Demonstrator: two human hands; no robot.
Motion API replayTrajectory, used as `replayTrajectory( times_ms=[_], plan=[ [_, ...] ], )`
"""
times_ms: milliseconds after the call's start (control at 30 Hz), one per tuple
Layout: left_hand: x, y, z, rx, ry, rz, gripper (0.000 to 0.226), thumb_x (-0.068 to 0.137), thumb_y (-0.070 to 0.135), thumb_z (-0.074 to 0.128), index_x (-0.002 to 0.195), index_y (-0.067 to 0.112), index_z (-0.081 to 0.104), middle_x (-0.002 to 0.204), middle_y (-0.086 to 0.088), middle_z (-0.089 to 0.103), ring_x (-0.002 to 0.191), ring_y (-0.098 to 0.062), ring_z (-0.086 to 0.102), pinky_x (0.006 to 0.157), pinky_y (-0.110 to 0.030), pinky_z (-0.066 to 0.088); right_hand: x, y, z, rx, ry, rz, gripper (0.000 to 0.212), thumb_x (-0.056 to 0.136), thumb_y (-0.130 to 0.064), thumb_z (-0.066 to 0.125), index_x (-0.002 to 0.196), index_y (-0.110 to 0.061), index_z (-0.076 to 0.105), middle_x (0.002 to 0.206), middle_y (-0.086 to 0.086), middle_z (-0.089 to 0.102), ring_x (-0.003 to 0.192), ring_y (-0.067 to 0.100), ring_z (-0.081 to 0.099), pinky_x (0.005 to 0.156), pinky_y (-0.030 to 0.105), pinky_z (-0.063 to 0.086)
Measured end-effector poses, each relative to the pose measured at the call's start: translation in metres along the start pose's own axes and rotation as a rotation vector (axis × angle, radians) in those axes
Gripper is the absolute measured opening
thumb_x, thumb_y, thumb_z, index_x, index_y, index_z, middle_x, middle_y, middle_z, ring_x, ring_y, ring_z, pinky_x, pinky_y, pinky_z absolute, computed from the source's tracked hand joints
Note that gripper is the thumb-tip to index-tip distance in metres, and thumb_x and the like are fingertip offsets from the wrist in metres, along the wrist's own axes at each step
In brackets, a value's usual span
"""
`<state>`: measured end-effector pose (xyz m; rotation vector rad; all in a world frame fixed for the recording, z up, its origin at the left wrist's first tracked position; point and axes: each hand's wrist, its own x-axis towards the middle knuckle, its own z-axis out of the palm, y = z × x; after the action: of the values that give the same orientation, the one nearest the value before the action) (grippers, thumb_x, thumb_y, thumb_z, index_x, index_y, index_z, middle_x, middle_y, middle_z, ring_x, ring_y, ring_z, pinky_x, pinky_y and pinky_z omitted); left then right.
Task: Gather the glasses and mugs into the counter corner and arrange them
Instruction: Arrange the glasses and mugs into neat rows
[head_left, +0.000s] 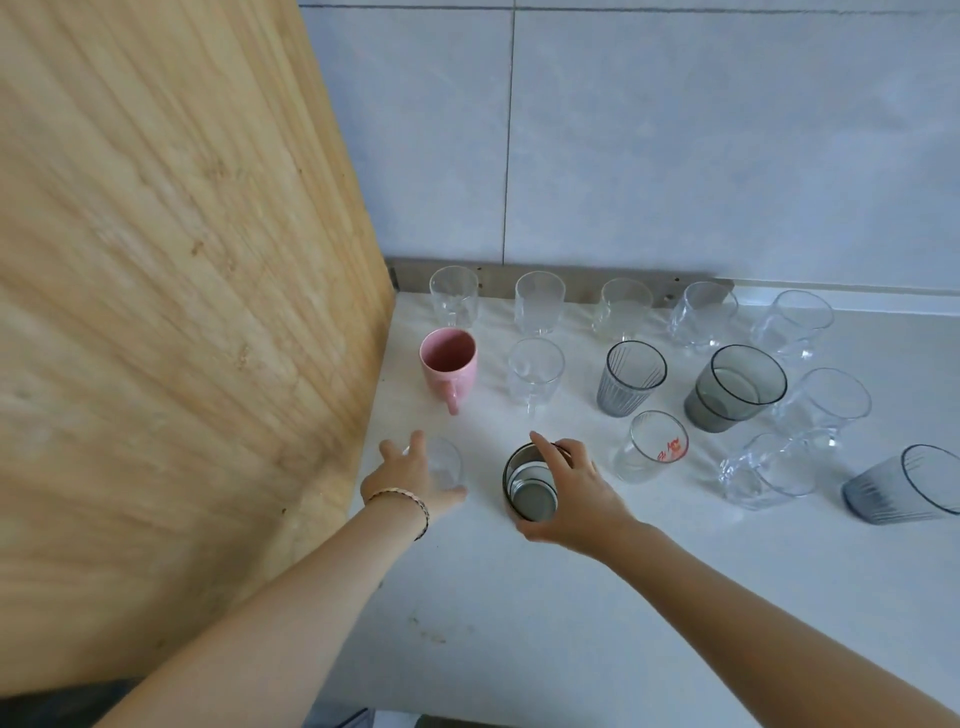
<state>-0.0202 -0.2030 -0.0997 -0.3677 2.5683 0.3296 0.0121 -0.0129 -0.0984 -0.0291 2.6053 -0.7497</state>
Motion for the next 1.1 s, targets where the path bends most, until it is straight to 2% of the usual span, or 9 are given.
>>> replayTrajectory(
  times_ms=[67, 167, 267, 400, 700, 833, 900, 1000, 1100],
  plan=[
    [-0.002, -0.006, 0.005, -0.065, -0.002, -0.034, 0.088, 0.073, 0.054, 0.063, 0.14, 0.022, 0.015, 0.131, -0.007, 0.03, 0.102, -0.026, 0.059, 0.073, -0.028, 0.042, -0.004, -0.001, 0.006, 0.066, 0.044, 0.029, 0.109, 0.069, -0.043, 0.076, 0.151, -0.026, 0.005, 0.147, -0.002, 0.021, 0.137, 0.018, 0.031, 0.108, 0.033, 0.039],
    [-0.006, -0.015, 0.015, -0.315, -0.03, -0.052, 0.084, 0.072, 0.045, 0.069, 0.138, 0.027, 0.02, 0.128, -0.007, 0.033, 0.085, -0.028, 0.057, 0.07, -0.027, 0.044, -0.005, -0.003, 0.013, 0.121, 0.098, 0.064, 0.111, 0.069, -0.039, 0.079, 0.151, -0.017, 0.007, 0.15, 0.0, 0.021, 0.139, 0.019, 0.029, 0.109, 0.032, 0.035],
    [-0.005, -0.019, 0.022, -0.508, -0.01, -0.045, 0.084, 0.068, 0.038, 0.075, 0.136, 0.03, 0.025, 0.128, -0.006, 0.042, 0.095, -0.028, 0.06, 0.074, -0.032, 0.051, 0.001, -0.004, 0.013, 0.155, 0.114, 0.06, 0.108, 0.068, -0.034, 0.08, 0.15, -0.014, 0.012, 0.148, 0.0, 0.024, 0.138, 0.019, 0.031, 0.108, 0.031, 0.037],
    [-0.005, -0.014, 0.024, -0.595, 0.05, -0.024, 0.086, 0.062, 0.036, 0.079, 0.133, 0.026, 0.032, 0.127, -0.005, 0.05, 0.104, -0.029, 0.061, 0.087, -0.038, 0.054, 0.01, -0.009, 0.012, 0.163, 0.135, 0.047, 0.104, 0.067, -0.031, 0.08, 0.148, -0.016, 0.016, 0.146, -0.001, 0.026, 0.134, 0.019, 0.034, 0.104, 0.03, 0.041],
    [0.0, -0.005, 0.026, -0.659, 0.085, -0.042, 0.087, 0.057, 0.04, 0.079, 0.129, 0.027, 0.033, 0.122, -0.007, 0.052, 0.1, -0.029, 0.062, 0.088, -0.044, 0.056, 0.011, -0.009, 0.014, 0.113, 0.125, 0.033, 0.108, 0.067, -0.035, 0.08, 0.149, -0.018, 0.013, 0.146, -0.002, 0.025, 0.134, 0.018, 0.034, 0.103, 0.031, 0.043],
    [-0.001, -0.002, 0.021, -0.543, 0.019, -0.077, 0.091, 0.069, 0.053, 0.071, 0.141, 0.023, 0.022, 0.139, -0.01, 0.039, 0.12, -0.032, 0.051, 0.1, -0.042, 0.046, 0.004, -0.006, 0.0, 0.148, 0.009, 0.02, 0.121, 0.066, -0.039, 0.082, 0.152, -0.018, -0.002, 0.153, -0.002, 0.014, 0.142, 0.018, 0.024, 0.111, 0.033, 0.033],
    [-0.009, 0.005, 0.011, -0.368, 0.128, -0.084, 0.087, 0.079, 0.06, 0.053, 0.146, 0.016, 0.018, 0.149, -0.014, 0.027, 0.133, -0.035, 0.037, 0.109, -0.044, 0.036, -0.005, 0.002, -0.018, 0.148, 0.0, -0.031, 0.121, 0.067, -0.035, 0.082, 0.152, -0.016, -0.002, 0.155, 0.0, 0.011, 0.144, 0.017, 0.018, 0.114, 0.029, 0.023],
    [-0.021, 0.023, -0.001, -0.322, 0.359, 0.198, 0.094, 0.074, 0.066, 0.037, 0.144, 0.004, 0.027, 0.15, -0.017, 0.028, 0.139, -0.032, 0.028, 0.112, -0.041, 0.029, -0.015, 0.028, -0.051, 0.019, 0.19, -0.085, 0.097, 0.075, -0.017, 0.074, 0.15, -0.011, 0.013, 0.153, 0.006, 0.018, 0.144, 0.022, 0.019, 0.114, 0.024, 0.018],
    [-0.029, 0.05, -0.001, -0.096, 0.241, 0.459, 0.096, 0.076, 0.061, 0.052, 0.147, 0.007, 0.018, 0.155, -0.011, 0.023, 0.143, -0.026, 0.024, 0.113, -0.035, 0.028, -0.011, 0.058, -0.078, 0.013, 0.327, 0.099, 0.085, 0.078, -0.017, 0.07, 0.148, -0.007, 0.022, 0.151, 0.01, 0.025, 0.141, 0.027, 0.022, 0.115, 0.031, 0.021]
  ],
)
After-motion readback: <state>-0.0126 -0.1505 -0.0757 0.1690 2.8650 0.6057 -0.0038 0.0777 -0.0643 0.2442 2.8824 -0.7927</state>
